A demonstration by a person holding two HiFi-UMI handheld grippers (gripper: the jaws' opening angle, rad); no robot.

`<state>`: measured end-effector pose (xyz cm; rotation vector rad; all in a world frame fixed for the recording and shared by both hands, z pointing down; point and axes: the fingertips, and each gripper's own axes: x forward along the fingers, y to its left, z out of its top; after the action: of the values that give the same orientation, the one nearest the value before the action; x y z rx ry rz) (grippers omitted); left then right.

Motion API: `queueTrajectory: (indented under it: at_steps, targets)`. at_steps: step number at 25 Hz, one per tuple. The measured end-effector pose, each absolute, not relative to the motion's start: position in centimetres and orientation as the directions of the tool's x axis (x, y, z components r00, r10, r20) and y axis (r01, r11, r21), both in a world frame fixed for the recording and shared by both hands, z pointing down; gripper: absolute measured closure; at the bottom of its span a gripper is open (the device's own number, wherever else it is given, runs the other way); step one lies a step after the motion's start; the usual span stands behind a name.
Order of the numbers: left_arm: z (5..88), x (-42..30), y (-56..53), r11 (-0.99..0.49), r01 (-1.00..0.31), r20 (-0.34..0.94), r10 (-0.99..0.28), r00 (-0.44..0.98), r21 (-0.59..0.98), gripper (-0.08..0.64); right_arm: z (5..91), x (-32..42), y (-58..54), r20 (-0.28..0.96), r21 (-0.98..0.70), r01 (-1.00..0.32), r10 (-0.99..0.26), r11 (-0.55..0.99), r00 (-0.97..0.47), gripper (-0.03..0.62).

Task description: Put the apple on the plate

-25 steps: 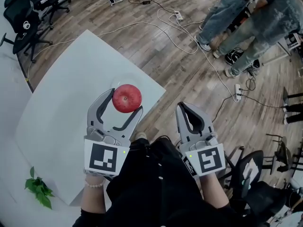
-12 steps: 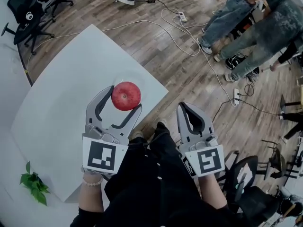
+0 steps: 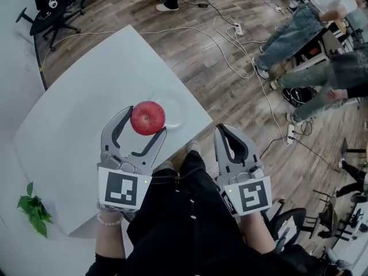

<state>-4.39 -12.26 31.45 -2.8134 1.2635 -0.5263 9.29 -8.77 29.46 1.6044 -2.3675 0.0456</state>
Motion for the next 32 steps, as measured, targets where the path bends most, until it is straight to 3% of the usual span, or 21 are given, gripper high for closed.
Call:
queueTrajectory:
  at_steps: [17, 32]
  targets:
    - [33.6, -3.5, -15.5, -0.566, -0.816, 0.323, -0.799, 0.508, -0.117, 0.215, 31.8, 9.3, -13.5, 0.312, 0.085, -0.829, -0.805, 0.553, -0.505, 0.548]
    - [39.1, -0.1, -17.9, -0.586, -0.802, 0.376, -0.773, 0.511, -0.115, 0.215, 34.9, 11.5, -15.3, 0.372, 0.033, -0.803, -0.753, 0.595, -0.543, 0.548]
